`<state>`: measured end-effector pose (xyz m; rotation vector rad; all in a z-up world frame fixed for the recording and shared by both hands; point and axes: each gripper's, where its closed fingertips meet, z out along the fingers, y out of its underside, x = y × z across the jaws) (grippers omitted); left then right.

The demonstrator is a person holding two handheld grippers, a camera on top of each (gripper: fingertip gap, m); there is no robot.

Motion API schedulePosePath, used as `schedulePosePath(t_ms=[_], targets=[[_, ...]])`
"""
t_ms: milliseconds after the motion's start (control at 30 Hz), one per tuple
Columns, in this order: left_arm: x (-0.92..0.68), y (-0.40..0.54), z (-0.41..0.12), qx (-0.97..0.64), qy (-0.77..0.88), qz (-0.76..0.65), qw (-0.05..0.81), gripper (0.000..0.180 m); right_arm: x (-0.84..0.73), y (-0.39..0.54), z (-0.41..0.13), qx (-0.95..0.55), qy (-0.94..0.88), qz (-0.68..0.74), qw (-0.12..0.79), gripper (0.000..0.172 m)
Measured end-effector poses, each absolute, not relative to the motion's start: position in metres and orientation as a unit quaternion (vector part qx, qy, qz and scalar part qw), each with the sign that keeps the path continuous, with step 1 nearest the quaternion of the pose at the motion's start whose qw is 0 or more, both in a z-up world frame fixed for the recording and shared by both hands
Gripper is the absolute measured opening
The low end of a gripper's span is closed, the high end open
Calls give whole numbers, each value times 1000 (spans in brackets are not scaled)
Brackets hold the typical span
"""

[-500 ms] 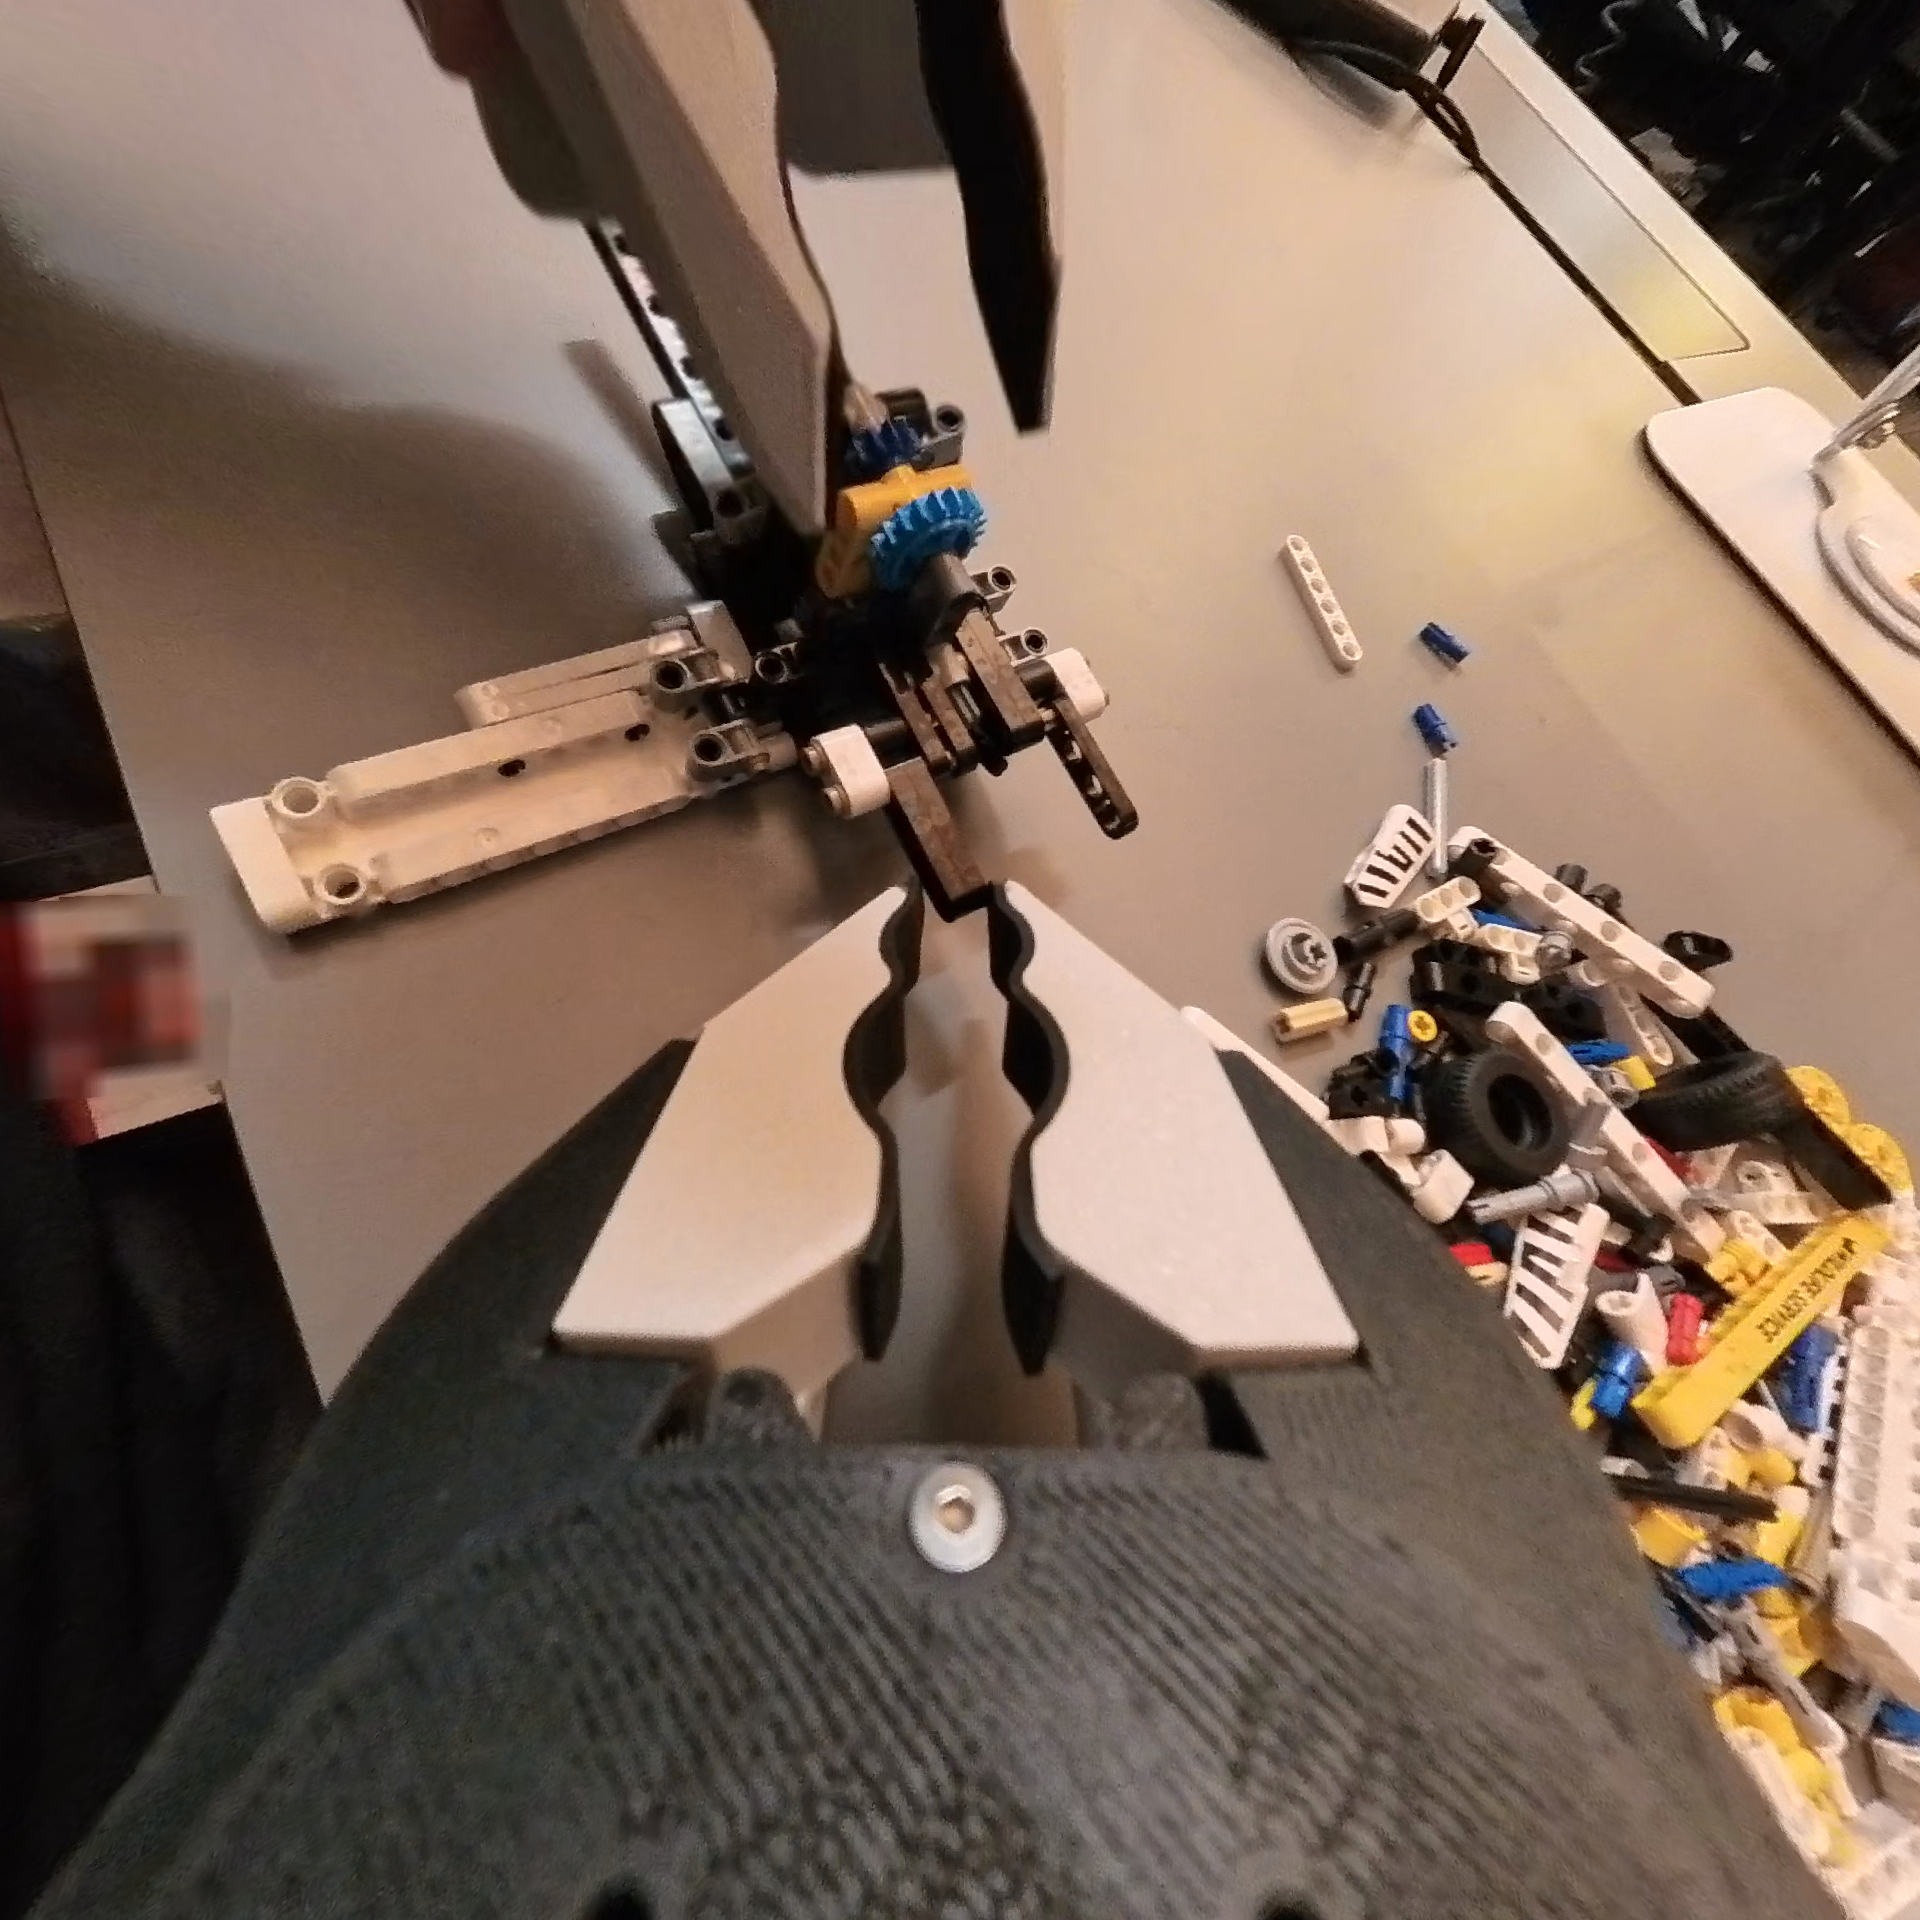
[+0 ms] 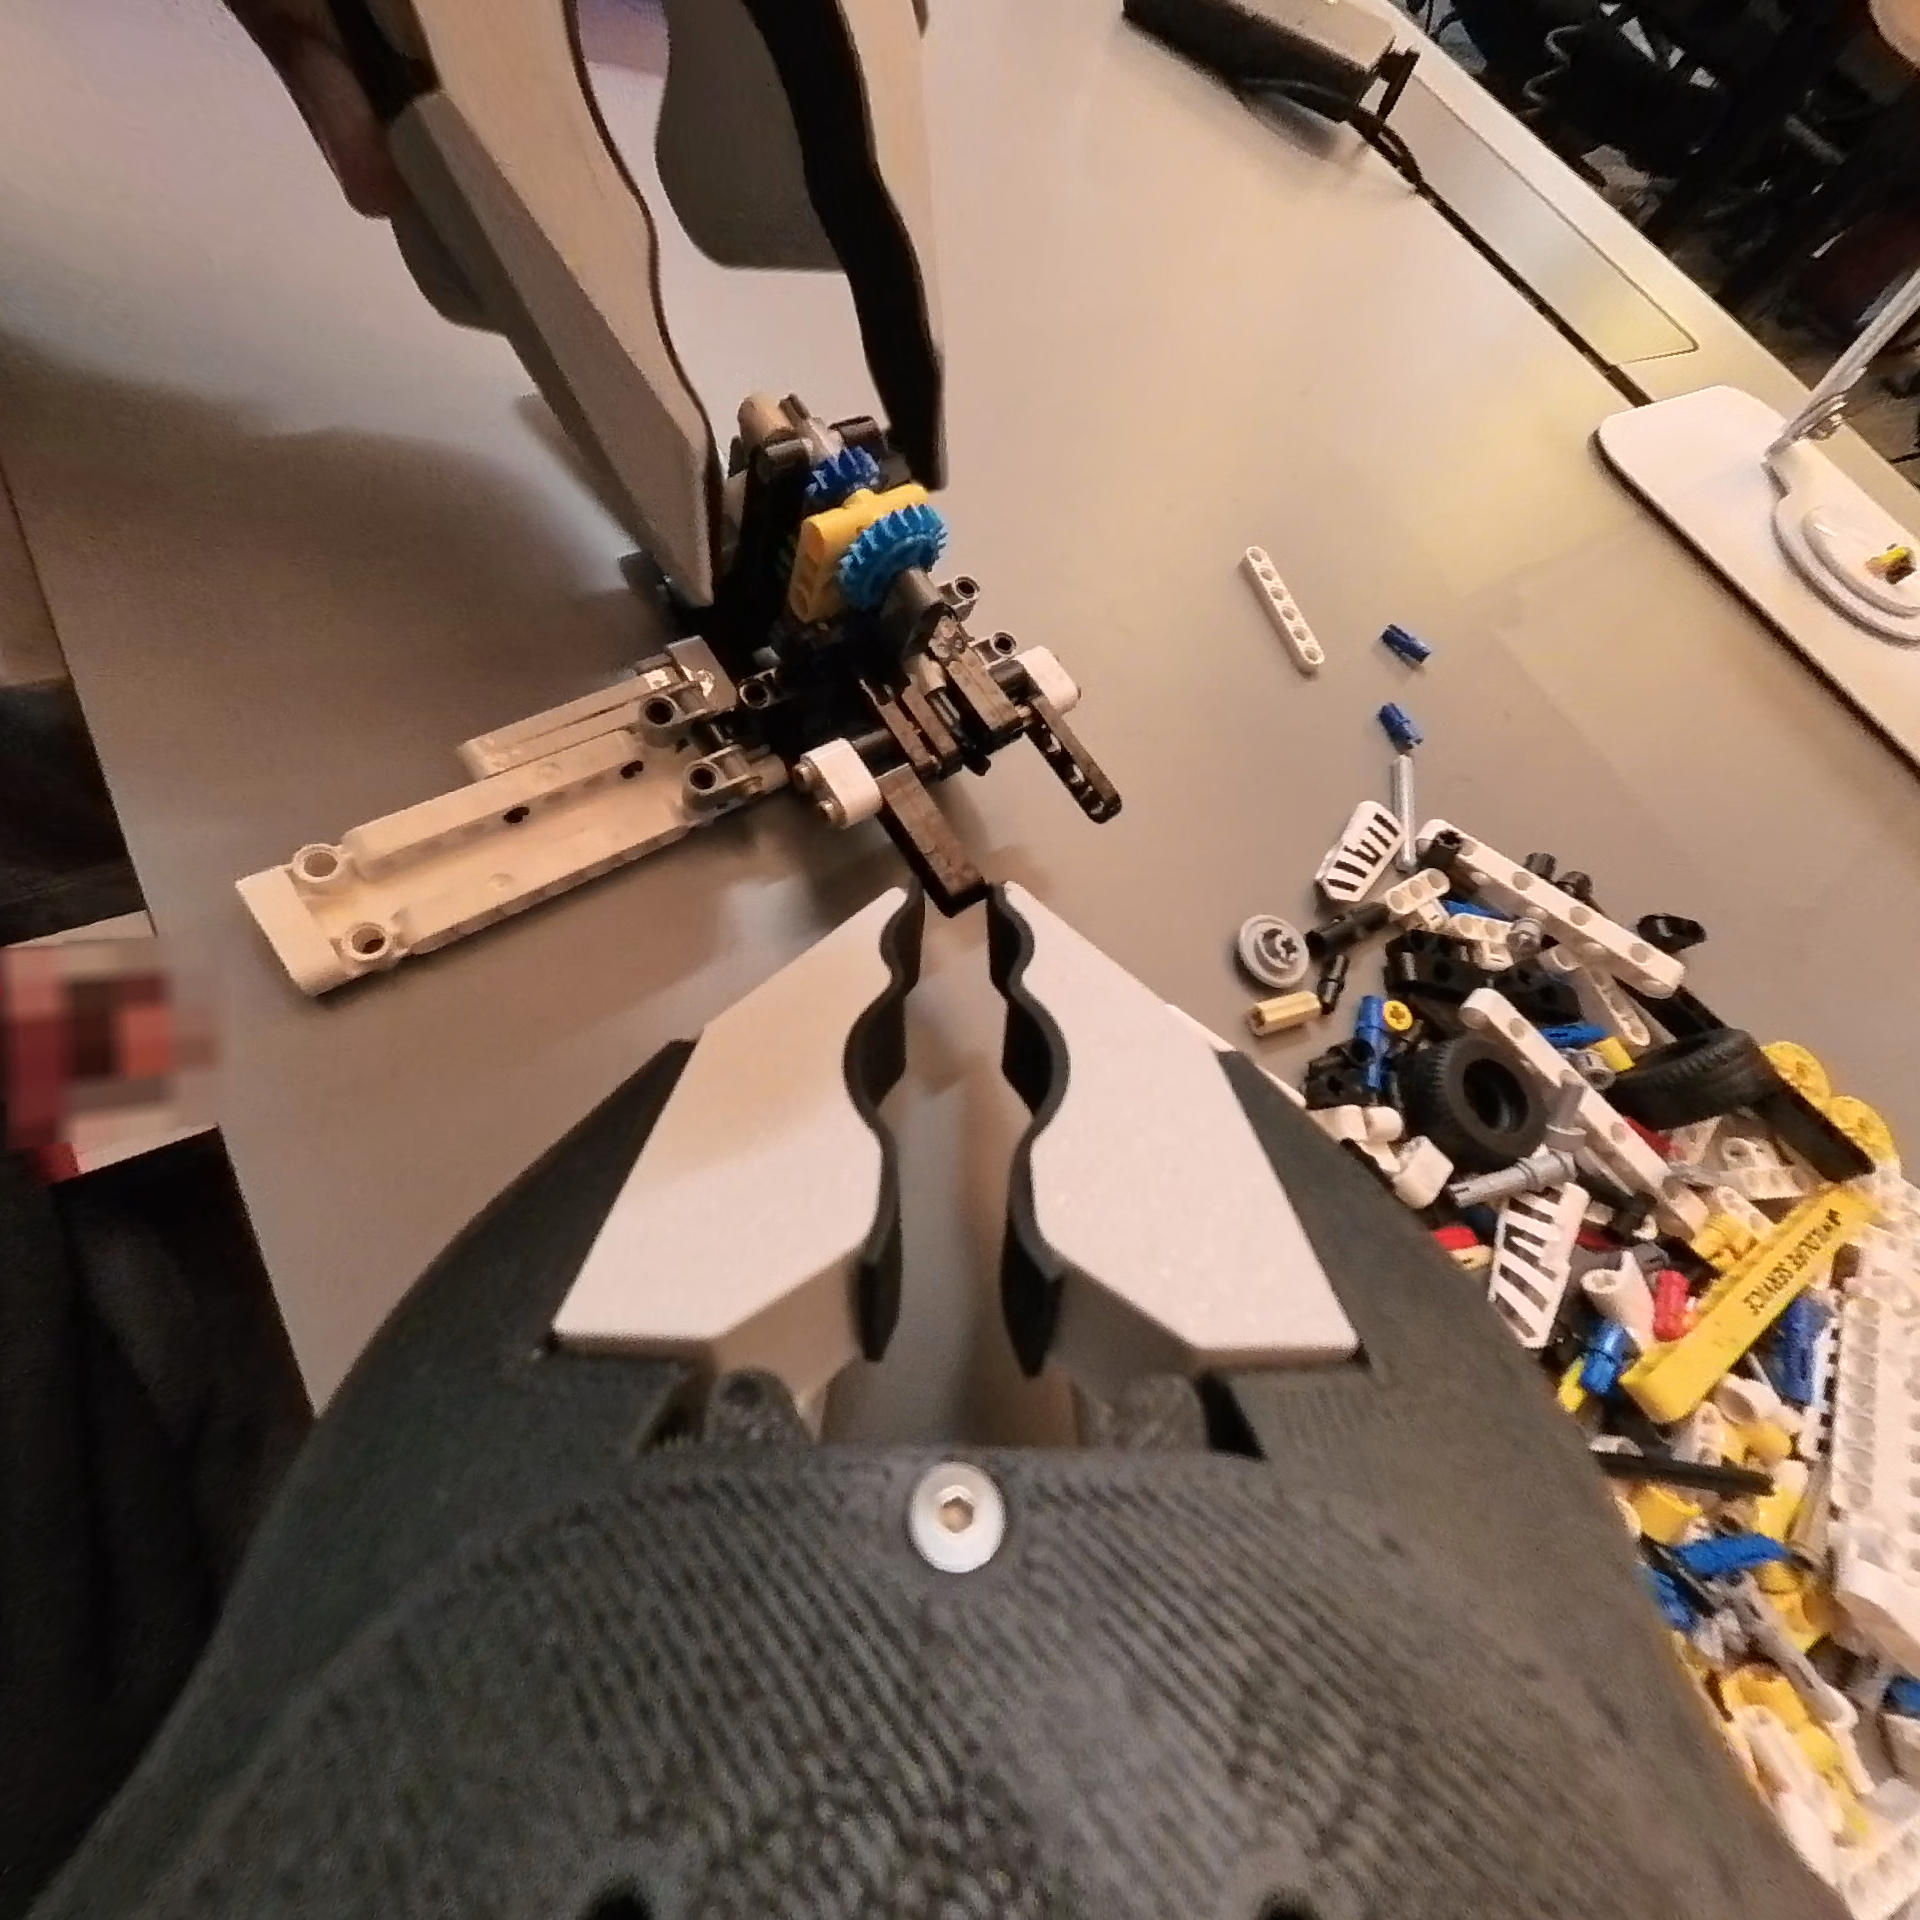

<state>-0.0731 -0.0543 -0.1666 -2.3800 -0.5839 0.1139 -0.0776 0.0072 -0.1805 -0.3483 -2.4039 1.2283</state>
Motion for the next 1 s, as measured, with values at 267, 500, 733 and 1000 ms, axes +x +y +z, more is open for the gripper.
schedulePosePath(t_ms=[267, 500, 733, 1000], targets=[[-72, -47, -176, -915, -226, 32, 332, 55, -77, 7, -182, -121, -866, 436, 210, 10], [-74, -41, -184, -919, -223, 34, 325, 55, -77, 6, -183, -122, -868, 435, 209, 10], [-80, -35, -186, -916, -221, 53, 329, 51, -77, 6, -183, -121, -868, 435, 207, 10], [-96, -74, -154, -874, -248, 67, 412, 24, -78, 8, -175, -122, -855, 454, 219, 10]])
